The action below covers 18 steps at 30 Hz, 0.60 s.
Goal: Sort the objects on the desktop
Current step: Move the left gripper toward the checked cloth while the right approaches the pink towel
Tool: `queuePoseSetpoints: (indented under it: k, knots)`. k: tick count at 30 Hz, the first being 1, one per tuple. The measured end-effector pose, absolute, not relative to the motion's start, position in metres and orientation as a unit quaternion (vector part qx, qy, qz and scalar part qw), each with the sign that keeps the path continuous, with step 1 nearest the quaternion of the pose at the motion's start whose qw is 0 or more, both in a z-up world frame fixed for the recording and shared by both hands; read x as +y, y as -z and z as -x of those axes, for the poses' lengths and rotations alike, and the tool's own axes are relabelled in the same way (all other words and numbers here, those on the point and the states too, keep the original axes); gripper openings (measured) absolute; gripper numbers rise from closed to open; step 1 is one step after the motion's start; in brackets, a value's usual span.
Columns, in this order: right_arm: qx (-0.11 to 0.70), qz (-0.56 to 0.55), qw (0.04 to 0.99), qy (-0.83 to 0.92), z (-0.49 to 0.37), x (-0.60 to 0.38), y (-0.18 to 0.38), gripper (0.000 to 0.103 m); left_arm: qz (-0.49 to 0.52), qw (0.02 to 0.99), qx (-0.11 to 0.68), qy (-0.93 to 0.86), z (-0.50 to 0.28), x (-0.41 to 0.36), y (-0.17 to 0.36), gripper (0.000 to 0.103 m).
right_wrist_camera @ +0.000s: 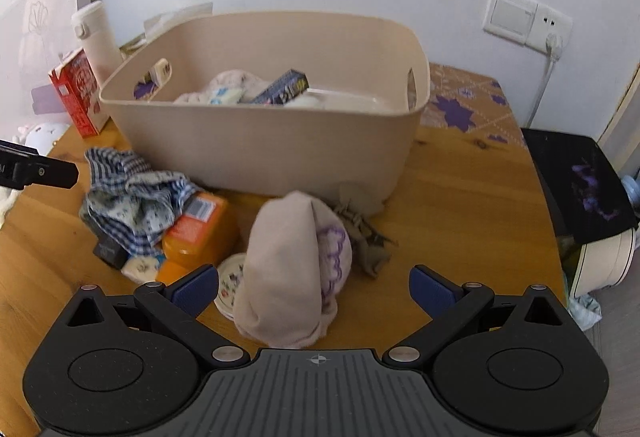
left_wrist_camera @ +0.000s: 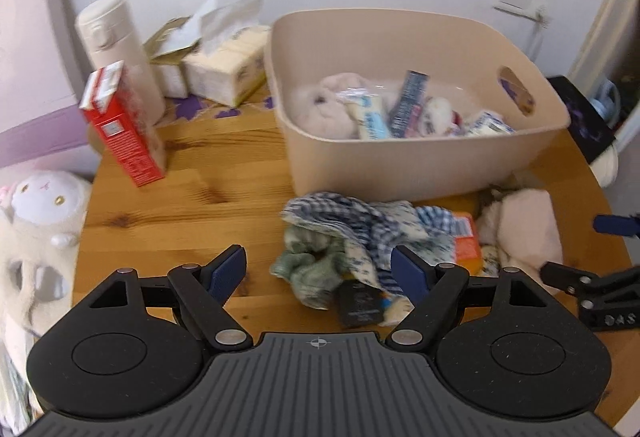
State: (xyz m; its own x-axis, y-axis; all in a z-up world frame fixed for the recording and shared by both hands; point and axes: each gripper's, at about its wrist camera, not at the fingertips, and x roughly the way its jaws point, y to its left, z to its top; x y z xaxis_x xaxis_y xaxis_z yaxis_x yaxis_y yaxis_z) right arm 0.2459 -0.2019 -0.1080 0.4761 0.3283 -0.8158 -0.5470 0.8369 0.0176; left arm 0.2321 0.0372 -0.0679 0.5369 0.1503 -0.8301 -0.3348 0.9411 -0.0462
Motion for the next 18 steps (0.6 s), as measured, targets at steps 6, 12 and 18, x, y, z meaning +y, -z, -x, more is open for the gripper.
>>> queuePoseSetpoints:
  k: [6, 12, 18]
  knots:
    - [0.452, 0.124, 0.845, -0.258, -0.251, -0.202, 0.117, 0.103, 0.090, 0.876, 0.461, -0.113, -0.239, 0.019, 0.077, 0.081]
    - [0.460, 0.126, 0.838, -0.266, -0.257, -0.201, 0.123, 0.103, 0.064, 0.889, 0.443, -0.097, -0.247, 0.006, 0.085, 0.081]
    - [0.464, 0.114, 0.837, -0.268, -0.263, -0.203, 0.129, 0.103, 0.053, 0.884, 0.453, -0.103, -0.259, 0.003, 0.100, 0.081]
